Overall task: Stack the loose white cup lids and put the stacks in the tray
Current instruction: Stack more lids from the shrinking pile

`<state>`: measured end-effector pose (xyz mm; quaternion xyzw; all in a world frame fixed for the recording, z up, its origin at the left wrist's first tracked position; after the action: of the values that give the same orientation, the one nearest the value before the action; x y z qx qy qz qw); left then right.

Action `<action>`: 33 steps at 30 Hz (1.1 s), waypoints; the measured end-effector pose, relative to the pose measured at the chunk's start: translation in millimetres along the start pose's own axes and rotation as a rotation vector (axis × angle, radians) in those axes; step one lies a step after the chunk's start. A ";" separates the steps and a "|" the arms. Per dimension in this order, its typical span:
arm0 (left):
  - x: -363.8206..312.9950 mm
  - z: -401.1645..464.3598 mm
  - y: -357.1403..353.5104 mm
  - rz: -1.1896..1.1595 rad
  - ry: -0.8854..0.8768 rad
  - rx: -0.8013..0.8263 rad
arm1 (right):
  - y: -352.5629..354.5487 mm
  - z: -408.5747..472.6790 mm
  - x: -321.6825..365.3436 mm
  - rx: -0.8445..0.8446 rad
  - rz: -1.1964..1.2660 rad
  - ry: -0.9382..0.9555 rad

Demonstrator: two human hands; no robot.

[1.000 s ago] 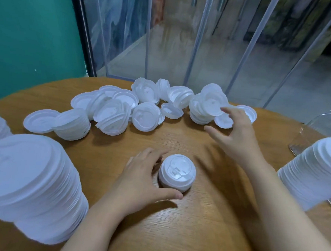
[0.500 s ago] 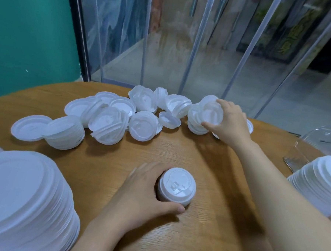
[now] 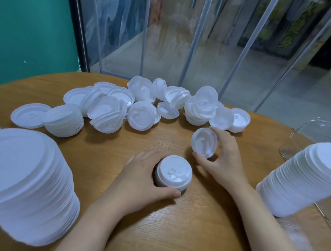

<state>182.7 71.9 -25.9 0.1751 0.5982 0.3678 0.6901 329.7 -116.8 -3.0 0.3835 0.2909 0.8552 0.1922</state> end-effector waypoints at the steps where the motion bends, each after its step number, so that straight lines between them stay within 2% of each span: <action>1: 0.1 0.0 -0.4 0.000 -0.001 -0.001 | -1.6 -3.9 -4.3 0.017 0.012 -0.017; 11: 2.3 1.8 -4.7 0.007 -0.007 -0.016 | 8.4 0.2 -6.8 -0.023 0.109 -0.063; 21: -0.1 -0.3 -4.4 0.001 0.007 -0.028 | 12.7 -3.7 2.3 -0.059 0.289 0.000; 26: -1.1 -0.9 -3.9 -0.004 0.018 -0.028 | 5.6 -5.8 2.7 0.010 0.381 -0.022; 31: -1.5 -0.6 -3.9 0.005 0.026 -0.025 | 5.0 -7.5 -8.1 0.197 0.202 -0.096; 33: -1.9 -1.0 -3.8 0.009 0.025 -0.025 | 8.0 -7.1 -12.9 0.205 0.168 -0.122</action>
<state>182.8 67.8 -27.3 0.1647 0.6015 0.3805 0.6829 331.6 -132.4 -8.7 0.4755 0.3312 0.8092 0.0972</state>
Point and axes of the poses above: each hand's wrist, its own z-axis towards the middle knuckle, its own y-axis out of the back of the hand, x = y × z, the point moved 6 cm from there along z, towards the middle knuckle, and after that the axes turned 7 degrees about -x, right-handed, at the moved point
